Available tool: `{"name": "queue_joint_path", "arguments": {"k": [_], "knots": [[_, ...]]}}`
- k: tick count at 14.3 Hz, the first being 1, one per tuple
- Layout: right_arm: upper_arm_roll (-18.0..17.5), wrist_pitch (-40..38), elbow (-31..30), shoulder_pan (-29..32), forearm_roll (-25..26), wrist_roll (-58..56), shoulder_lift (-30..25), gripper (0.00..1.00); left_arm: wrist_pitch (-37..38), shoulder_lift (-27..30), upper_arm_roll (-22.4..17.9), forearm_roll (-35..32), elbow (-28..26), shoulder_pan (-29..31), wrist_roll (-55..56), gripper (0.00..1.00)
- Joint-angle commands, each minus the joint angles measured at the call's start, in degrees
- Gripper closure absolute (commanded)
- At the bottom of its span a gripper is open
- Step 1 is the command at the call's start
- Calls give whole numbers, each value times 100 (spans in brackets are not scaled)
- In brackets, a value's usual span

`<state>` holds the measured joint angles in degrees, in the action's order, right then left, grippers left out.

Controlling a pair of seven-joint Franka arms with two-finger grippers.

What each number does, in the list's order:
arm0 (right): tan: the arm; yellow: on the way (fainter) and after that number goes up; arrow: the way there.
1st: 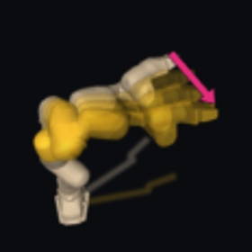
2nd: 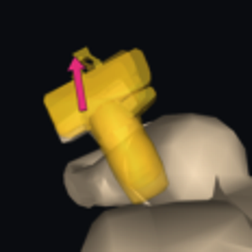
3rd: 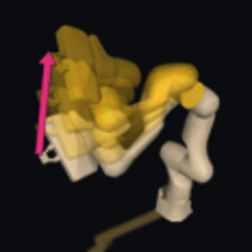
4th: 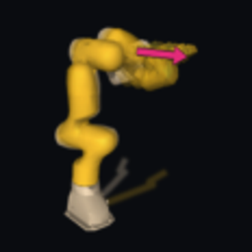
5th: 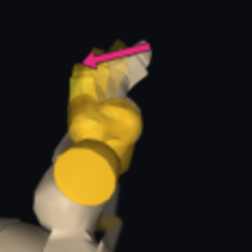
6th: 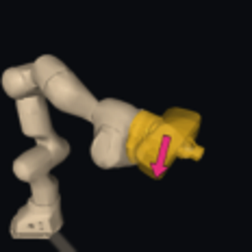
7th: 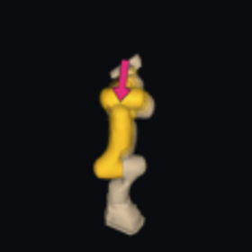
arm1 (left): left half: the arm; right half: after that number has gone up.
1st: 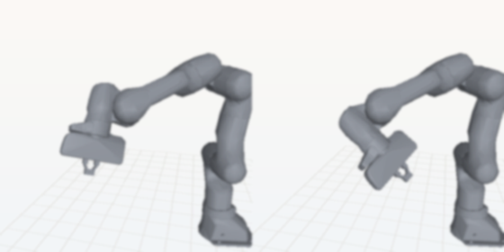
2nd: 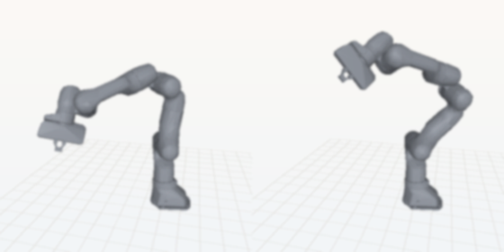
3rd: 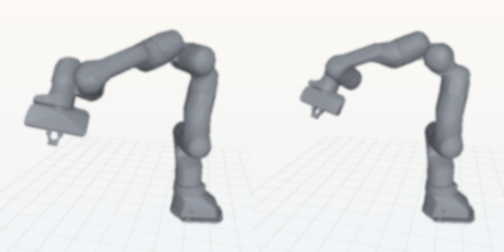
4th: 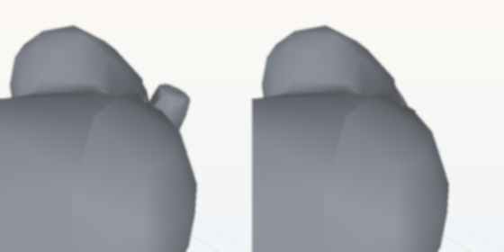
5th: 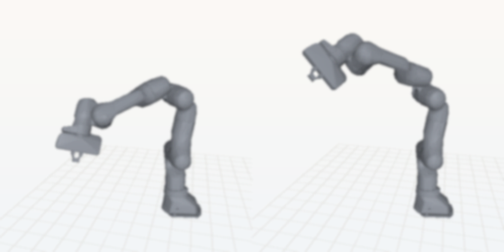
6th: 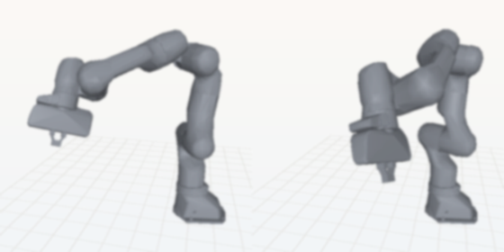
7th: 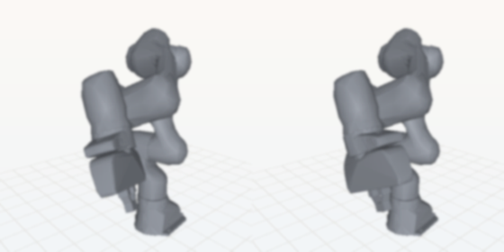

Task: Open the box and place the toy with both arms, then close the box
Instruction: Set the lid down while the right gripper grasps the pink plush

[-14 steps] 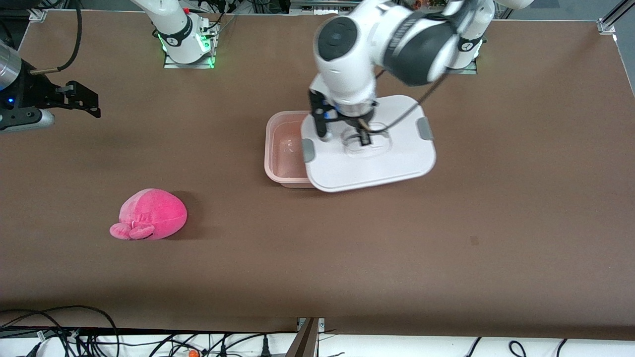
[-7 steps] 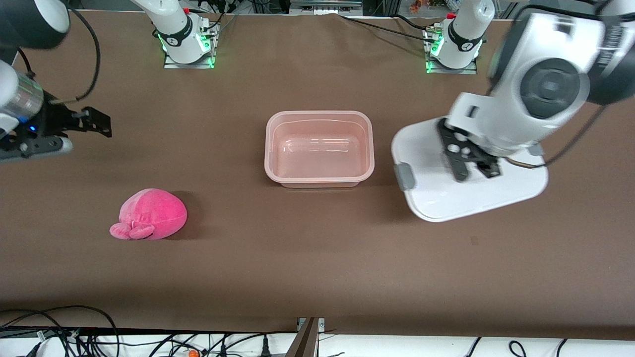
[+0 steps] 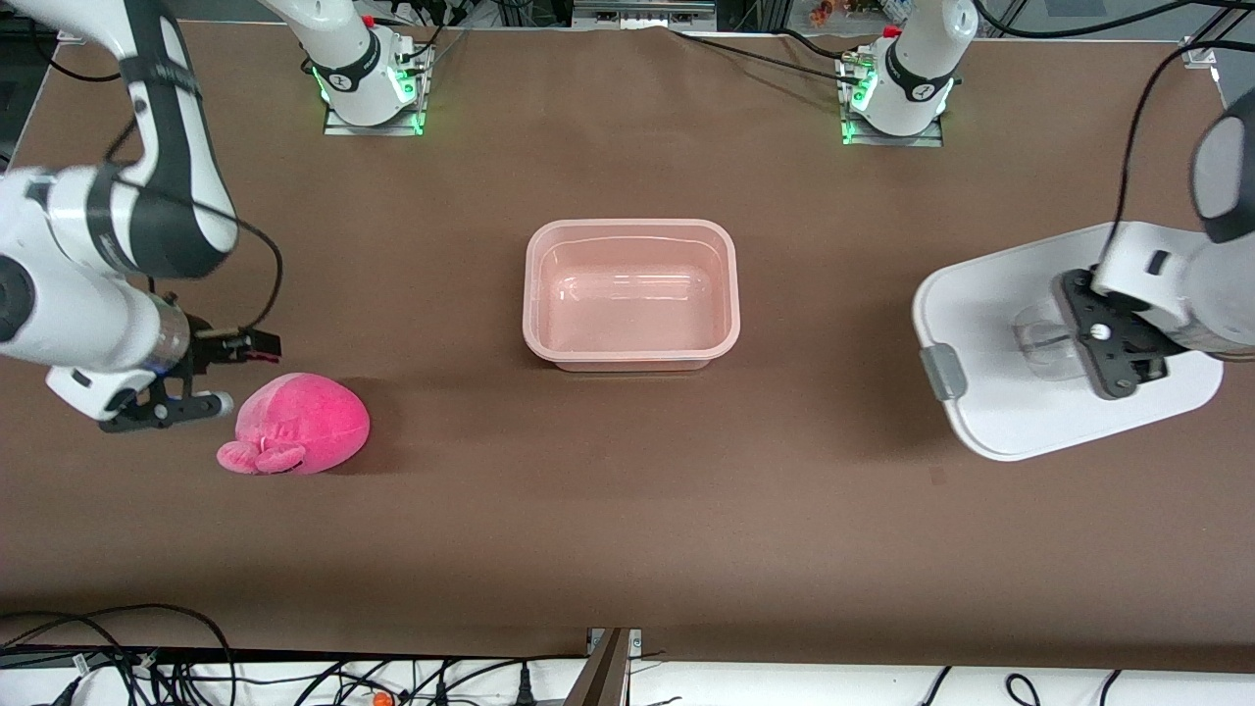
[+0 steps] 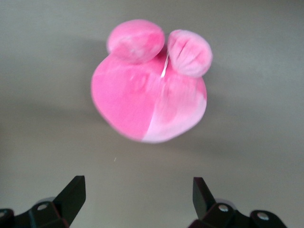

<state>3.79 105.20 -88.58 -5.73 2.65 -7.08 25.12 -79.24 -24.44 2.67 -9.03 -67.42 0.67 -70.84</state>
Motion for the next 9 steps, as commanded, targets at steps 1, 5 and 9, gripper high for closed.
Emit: {"name": "queue_joint_path", "arguments": {"k": [1, 5, 9], "knots": [[-72, 290, 112, 265, -334, -100, 360, 0, -30, -140, 67, -344, 142, 117, -386, 100], [-63, 1036, 113, 301, -511, -250, 826, 0, -30, -148, 76, -398, 124, 135, -387, 100], [-63, 1433, 121, 266, -520, -241, 994, 7, -30, -148, 76, -398, 115, 135, -413, 100]]}}
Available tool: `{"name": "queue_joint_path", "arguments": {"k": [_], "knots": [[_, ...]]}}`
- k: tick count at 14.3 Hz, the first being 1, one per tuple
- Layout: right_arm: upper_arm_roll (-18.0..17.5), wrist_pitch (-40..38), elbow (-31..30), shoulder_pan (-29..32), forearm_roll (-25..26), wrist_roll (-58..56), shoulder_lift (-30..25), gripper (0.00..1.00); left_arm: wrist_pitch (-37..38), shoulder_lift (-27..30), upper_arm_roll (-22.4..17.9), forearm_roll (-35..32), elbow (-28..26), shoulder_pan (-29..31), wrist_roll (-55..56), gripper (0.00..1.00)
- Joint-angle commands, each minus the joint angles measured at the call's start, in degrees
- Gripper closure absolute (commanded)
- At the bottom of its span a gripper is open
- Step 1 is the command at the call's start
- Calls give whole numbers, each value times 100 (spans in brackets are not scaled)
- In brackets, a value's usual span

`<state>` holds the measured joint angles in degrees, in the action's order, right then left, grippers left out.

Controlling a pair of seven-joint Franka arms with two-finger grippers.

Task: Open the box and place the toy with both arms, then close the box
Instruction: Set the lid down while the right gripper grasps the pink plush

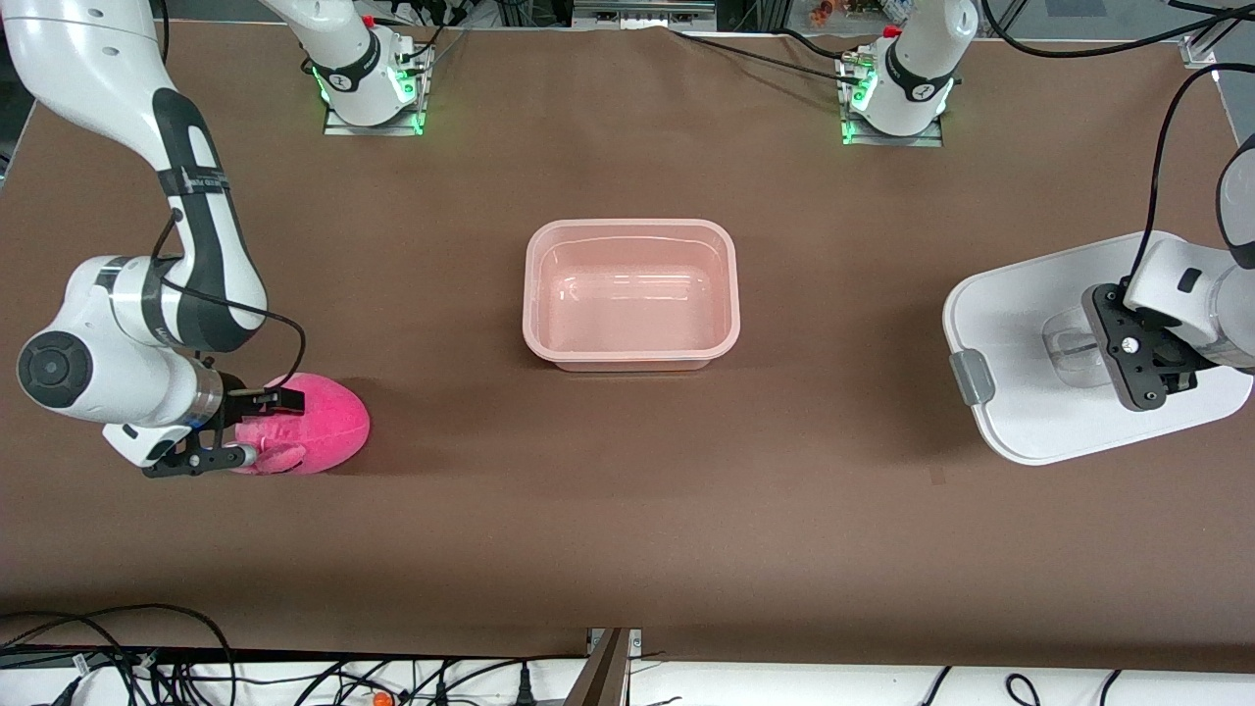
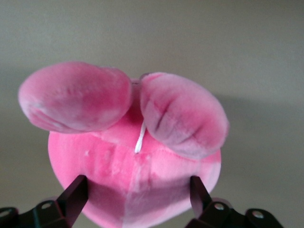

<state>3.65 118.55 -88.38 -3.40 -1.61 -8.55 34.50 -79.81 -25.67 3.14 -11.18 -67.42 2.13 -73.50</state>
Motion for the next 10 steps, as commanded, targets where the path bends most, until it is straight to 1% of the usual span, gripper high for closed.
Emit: {"name": "queue_joint_path", "arguments": {"k": [1, 2, 3, 6, 7, 10], "knots": [[-57, 107, 102, 33, -94, -94, 56, 12, 27, -26, 29, -183, 115, -28, -138, 100], [-57, 107, 102, 15, -94, -94, 56, 22, 27, -26, 29, -183, 124, -63, -129, 100], [-57, 107, 102, 15, -94, -94, 56, 38, 27, -26, 29, -183, 124, -81, -129, 100], [-57, 98, 102, 6, -85, -103, 56, 95, 27, -26, 29, -182, 124, -81, -129, 100], [-57, 98, 93, 6, -85, -103, 56, 100, 27, -26, 29, -174, 124, -90, -129, 100], [-57, 98, 102, -3, -59, -121, 56, 100, 27, -26, 46, -174, 124, -107, -120, 100]]}}
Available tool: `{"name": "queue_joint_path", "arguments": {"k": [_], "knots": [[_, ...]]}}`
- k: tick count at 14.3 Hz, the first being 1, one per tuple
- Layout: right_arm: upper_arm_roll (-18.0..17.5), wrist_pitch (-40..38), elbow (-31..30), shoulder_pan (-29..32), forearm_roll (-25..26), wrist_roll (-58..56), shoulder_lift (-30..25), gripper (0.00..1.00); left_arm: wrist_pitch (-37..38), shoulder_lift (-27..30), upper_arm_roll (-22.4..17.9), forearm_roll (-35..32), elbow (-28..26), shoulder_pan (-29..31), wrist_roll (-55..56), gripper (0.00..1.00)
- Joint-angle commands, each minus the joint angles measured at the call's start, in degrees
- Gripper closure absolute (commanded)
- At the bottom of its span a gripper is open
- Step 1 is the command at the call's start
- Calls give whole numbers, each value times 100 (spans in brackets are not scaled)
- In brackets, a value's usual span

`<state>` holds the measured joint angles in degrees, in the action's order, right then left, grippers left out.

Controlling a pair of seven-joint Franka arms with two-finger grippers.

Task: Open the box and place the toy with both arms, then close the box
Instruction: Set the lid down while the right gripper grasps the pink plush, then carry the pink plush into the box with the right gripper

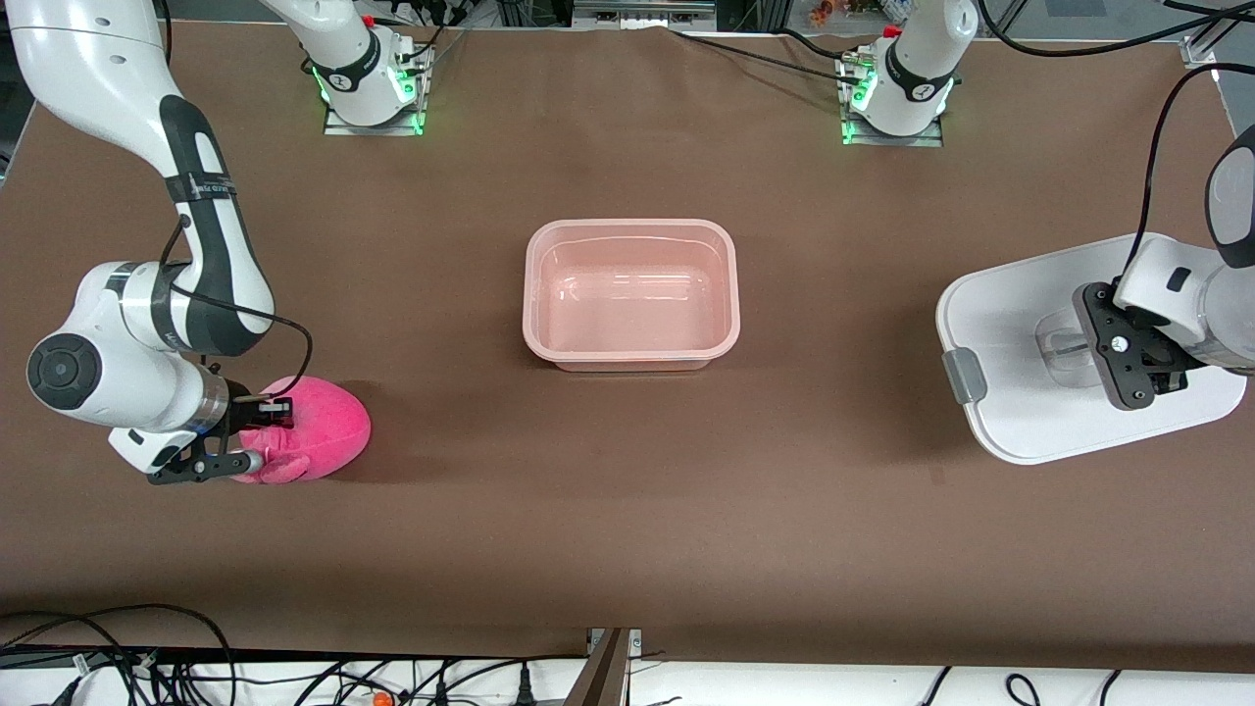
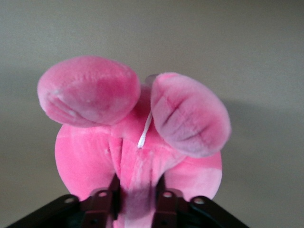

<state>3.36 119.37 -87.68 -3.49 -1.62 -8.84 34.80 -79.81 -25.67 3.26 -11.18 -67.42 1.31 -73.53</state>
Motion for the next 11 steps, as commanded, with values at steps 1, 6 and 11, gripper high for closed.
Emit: {"name": "queue_joint_path", "arguments": {"k": [1, 6, 11], "knots": [[-37, 16, 41, 7, -75, -92, 27, 100, 27, -26, 43, -165, 124, -17, -118, 100], [-274, -613, 382, -81, -75, -441, -113, 100, 27, -26, 70, -156, 124, -26, -92, 100], [-757, -2433, 1313, -90, -93, -1321, -157, 100, 27, -26, 79, -156, 124, -26, -92, 100]]}}
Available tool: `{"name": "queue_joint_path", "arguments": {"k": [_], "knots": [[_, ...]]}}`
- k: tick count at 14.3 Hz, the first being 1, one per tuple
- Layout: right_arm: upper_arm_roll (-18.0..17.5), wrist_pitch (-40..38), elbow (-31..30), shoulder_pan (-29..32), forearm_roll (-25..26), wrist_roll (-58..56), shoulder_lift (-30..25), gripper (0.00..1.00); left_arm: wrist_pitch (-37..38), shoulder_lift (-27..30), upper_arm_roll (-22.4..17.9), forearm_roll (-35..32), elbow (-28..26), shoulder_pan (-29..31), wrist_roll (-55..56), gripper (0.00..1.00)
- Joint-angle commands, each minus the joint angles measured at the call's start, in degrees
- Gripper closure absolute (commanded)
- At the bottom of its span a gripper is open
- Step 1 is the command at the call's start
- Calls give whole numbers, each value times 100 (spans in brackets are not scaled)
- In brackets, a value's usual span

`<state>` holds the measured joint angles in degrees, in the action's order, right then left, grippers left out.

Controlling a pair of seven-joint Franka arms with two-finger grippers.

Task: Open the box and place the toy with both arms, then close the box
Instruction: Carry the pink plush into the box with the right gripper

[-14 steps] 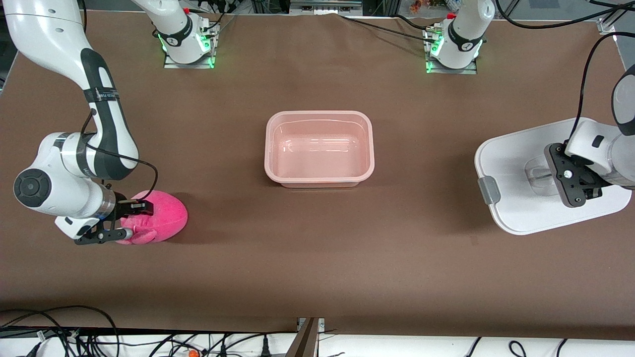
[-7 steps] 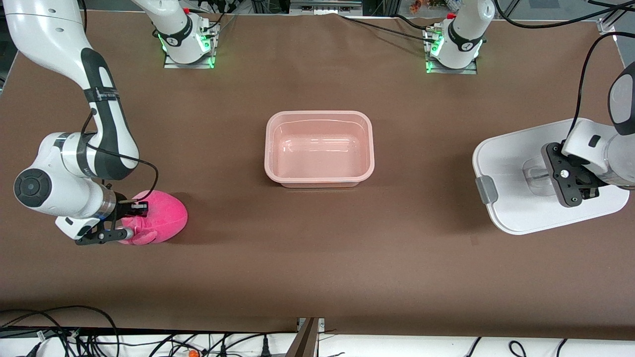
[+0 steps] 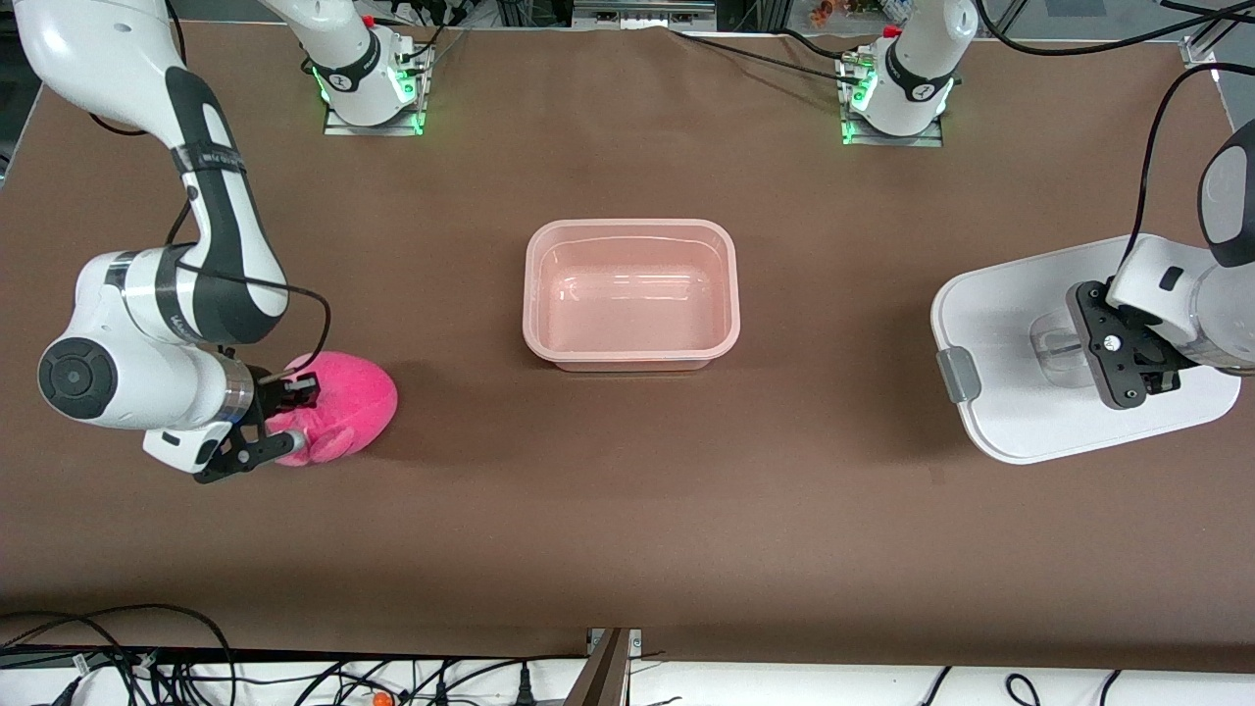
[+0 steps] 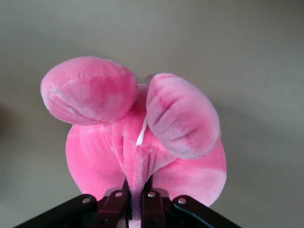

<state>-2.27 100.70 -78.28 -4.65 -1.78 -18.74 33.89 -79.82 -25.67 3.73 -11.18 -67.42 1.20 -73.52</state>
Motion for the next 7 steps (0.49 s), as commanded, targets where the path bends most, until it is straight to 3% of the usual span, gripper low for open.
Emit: {"name": "queue_joint_path", "arguments": {"k": [1, 4, 7], "knots": [[-413, -795, 462, 17, -33, -584, -154, 100, 27, -26, 32, -156, 124, -23, -92, 100], [-1098, -1315, 480, -122, 212, -1815, -470, 100, 27, -26, 32, -156, 124, -23, -101, 100], [-1714, -1403, 533, -946, 1465, -2466, -621, 100, 27, -26, 32, -156, 124, -15, -109, 100]]}}
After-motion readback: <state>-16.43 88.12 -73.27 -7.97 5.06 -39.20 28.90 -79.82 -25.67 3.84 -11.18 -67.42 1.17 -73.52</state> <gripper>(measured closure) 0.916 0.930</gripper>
